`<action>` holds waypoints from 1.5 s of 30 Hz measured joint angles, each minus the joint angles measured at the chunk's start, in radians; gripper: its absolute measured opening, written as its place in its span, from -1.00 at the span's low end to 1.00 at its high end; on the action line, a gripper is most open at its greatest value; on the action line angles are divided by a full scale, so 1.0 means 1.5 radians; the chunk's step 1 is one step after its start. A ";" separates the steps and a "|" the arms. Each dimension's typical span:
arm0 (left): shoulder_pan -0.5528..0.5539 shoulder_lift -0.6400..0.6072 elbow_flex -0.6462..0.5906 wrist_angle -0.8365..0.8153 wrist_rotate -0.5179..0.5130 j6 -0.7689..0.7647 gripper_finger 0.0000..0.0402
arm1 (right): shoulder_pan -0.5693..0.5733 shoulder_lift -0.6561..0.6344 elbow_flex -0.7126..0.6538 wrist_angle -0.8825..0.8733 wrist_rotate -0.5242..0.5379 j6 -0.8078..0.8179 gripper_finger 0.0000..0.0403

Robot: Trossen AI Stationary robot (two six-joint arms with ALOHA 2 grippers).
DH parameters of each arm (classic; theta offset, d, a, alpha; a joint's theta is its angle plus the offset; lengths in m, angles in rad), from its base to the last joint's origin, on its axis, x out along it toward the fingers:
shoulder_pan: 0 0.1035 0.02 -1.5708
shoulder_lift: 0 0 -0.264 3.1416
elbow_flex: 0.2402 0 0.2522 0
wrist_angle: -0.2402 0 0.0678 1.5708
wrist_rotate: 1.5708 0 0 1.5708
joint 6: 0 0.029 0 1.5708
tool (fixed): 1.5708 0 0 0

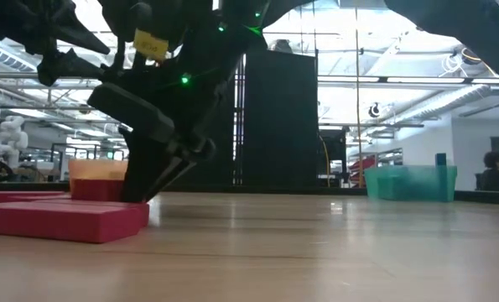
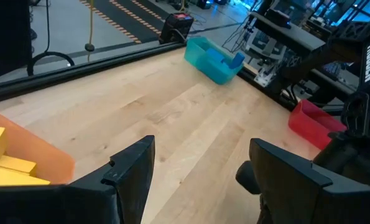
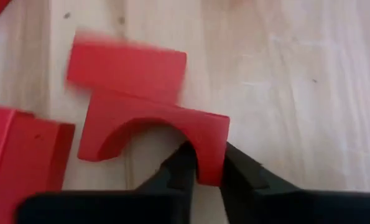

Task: Sort blocks
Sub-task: Put the red block into the red bin

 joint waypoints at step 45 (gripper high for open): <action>0.000 0.001 0.000 0.003 -0.008 -0.006 0.29 | 0.354 -0.578 -0.120 -0.601 0.196 0.705 -0.99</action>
